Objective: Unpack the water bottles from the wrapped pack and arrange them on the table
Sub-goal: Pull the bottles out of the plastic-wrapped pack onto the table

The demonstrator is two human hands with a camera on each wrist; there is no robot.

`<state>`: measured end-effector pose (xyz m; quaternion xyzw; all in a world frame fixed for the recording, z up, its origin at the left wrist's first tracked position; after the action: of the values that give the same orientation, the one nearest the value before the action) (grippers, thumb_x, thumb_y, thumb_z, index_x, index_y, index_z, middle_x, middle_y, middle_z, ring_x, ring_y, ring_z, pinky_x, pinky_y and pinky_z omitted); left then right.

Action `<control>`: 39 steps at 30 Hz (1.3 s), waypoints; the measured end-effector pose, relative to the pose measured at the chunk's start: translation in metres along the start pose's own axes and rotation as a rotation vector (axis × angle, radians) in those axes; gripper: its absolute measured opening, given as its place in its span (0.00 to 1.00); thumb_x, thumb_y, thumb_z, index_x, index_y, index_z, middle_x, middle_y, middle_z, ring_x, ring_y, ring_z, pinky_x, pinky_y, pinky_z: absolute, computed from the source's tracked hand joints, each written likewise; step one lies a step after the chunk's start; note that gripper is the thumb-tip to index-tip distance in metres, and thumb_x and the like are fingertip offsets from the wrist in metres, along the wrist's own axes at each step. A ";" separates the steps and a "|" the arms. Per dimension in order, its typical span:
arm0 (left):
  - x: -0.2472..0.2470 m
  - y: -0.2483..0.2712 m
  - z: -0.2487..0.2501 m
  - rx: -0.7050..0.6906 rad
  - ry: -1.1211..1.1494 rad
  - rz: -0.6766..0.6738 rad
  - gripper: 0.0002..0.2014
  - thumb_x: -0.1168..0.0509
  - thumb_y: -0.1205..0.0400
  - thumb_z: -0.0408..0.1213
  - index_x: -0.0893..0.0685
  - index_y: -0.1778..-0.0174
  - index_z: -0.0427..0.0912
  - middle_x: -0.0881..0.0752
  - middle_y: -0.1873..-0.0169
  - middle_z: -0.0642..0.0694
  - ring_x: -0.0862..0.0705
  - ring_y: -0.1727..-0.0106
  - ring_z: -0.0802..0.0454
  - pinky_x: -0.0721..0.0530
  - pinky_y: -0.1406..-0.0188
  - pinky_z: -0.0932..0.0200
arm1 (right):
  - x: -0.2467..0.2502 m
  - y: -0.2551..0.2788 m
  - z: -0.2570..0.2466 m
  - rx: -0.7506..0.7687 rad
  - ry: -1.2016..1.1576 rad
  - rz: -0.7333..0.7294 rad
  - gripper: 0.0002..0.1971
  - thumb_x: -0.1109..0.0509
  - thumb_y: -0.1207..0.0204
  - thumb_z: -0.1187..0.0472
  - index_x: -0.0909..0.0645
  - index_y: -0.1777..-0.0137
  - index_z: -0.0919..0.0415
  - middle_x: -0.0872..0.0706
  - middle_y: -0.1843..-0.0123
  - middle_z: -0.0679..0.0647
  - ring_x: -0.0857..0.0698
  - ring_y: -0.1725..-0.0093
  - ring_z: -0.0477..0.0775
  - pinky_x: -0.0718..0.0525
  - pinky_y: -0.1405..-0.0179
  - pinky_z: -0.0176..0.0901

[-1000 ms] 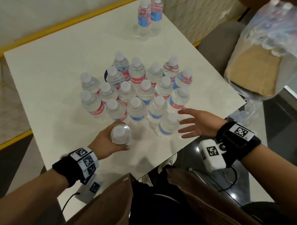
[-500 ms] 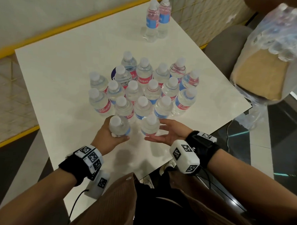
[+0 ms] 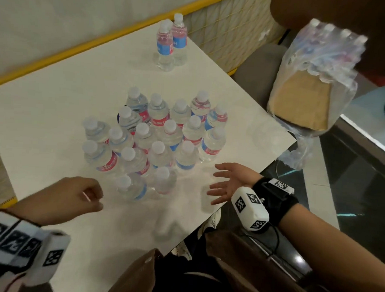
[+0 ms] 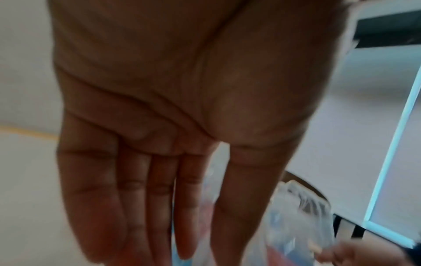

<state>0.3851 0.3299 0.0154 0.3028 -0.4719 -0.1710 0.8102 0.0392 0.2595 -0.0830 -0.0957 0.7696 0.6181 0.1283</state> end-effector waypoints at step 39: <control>0.037 -0.265 0.561 -0.700 -0.118 0.407 0.21 0.44 0.18 0.26 0.18 0.32 0.43 0.21 0.28 0.46 0.19 0.33 0.41 0.22 0.32 0.45 | 0.231 0.057 -0.371 0.754 0.036 0.399 0.24 0.32 0.23 0.61 0.28 0.27 0.63 0.25 0.26 0.59 0.20 0.40 0.53 0.18 0.35 0.46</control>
<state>-0.0814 -0.0767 0.0755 -0.1012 -0.4810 -0.1744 0.8532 -0.2269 -0.0877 -0.0274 0.0981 0.9473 0.3043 0.0187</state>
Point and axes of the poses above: each hand's wrist, its own y-axis away from the middle knuckle, its own x-axis out of the back of the hand, z = x × y, the point moved 7 cm from there along -y, towards the middle knuckle
